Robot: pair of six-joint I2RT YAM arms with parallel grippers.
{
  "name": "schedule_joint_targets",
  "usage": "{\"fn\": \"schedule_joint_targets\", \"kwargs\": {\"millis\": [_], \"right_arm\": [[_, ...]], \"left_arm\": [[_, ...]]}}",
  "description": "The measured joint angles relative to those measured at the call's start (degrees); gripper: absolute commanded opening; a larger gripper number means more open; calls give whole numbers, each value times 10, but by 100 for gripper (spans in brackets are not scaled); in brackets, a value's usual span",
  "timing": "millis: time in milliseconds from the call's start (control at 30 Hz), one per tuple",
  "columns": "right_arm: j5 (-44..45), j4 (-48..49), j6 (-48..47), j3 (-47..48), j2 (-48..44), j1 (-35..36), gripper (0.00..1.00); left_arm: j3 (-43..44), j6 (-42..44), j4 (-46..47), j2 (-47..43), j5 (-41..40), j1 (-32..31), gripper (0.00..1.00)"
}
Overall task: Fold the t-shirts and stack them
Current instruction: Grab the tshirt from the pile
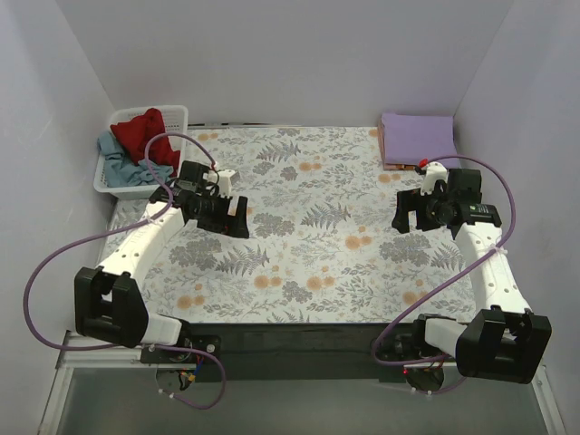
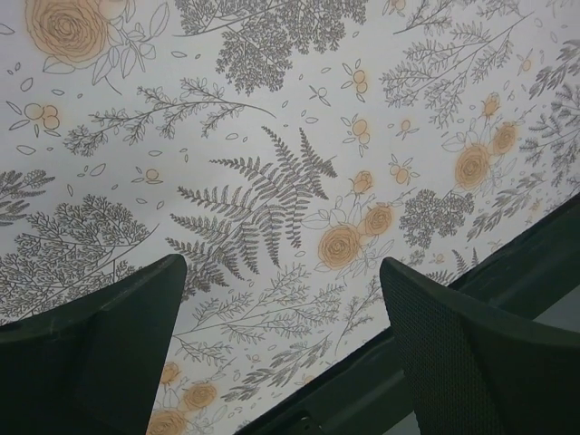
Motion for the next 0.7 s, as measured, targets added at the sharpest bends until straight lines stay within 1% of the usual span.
{"fn": "schedule_joint_targets", "kwargs": {"millis": [67,133,233,300,367,433,600,700], "right_arm": [[0,0,0,0,0,0,98],[-2,0,0,0,0,0,98],[-4,-1,0,0,0,0,98],[-6,-1,0,0,0,0,98],[-10,-1,0,0,0,0,98],[-15,-1,0,0,0,0,98],[-21,-1,0,-5,-1,0,98],[-28,-1,-1,-10,-1,0,98]], "left_arm": [[7,-7,-1,-2,-2,0,88],[33,-17,-6,0,-7,0,88],[111,-21,-2,4,-19,7,88],[159,-9,15,6,-18,23,88],[211,3,23,22,-12,53,88],[270,9,33,57,-2,96,88],[443,3,71,212,12,226,88],[495,-2,96,285,-8,271,88]]}}
